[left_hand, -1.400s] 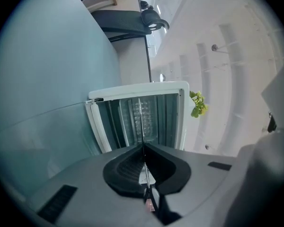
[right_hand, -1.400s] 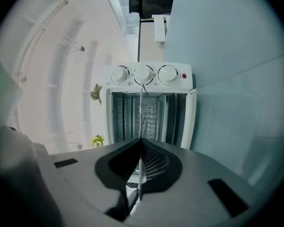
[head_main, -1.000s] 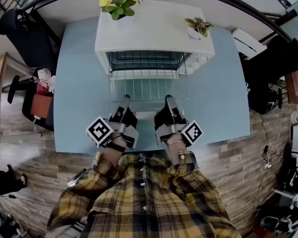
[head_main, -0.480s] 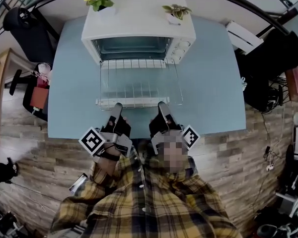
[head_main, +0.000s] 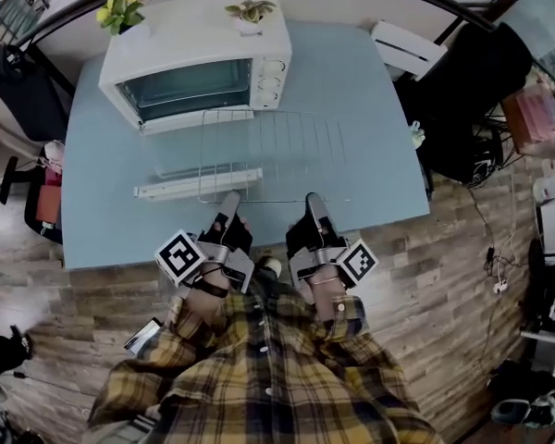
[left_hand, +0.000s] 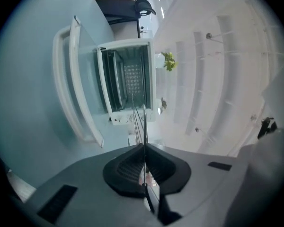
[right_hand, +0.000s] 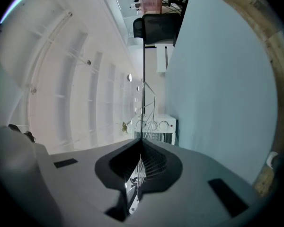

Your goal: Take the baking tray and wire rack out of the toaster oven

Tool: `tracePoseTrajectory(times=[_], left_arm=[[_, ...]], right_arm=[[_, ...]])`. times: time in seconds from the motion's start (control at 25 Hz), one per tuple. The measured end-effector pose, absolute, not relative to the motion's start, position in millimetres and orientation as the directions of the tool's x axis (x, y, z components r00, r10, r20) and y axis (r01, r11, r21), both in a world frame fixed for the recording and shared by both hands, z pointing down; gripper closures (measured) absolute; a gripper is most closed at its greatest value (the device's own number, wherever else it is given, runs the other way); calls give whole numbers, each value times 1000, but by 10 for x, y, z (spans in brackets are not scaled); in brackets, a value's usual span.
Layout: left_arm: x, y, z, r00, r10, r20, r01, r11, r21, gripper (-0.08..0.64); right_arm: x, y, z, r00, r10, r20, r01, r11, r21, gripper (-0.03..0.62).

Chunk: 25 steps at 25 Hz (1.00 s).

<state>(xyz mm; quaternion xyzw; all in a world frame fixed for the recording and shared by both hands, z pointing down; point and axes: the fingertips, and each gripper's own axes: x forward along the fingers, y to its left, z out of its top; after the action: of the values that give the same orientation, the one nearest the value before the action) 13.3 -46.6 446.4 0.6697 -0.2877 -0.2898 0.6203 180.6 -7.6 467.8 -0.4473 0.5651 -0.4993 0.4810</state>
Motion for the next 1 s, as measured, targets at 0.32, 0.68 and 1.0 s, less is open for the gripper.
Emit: tracePoseTrajectory(times=[0.32, 0.68, 1.0], left_arm=[[1038, -320, 4521, 799, -600, -27, -13, -61, 998, 560], [1660, -128, 4786, 872, -489, 26, -33, -6, 999, 558], [1704, -138, 5388, 874, -446, 194, -168, 98, 981, 555]], right_arm=[[2604, 395, 4745, 53, -995, -85, -49, 82, -995, 583], [3087, 803, 4983, 186, -982, -19, -19, 15, -1000, 583], [3148, 836, 5519, 184, -976, 120, 49, -113, -992, 582]])
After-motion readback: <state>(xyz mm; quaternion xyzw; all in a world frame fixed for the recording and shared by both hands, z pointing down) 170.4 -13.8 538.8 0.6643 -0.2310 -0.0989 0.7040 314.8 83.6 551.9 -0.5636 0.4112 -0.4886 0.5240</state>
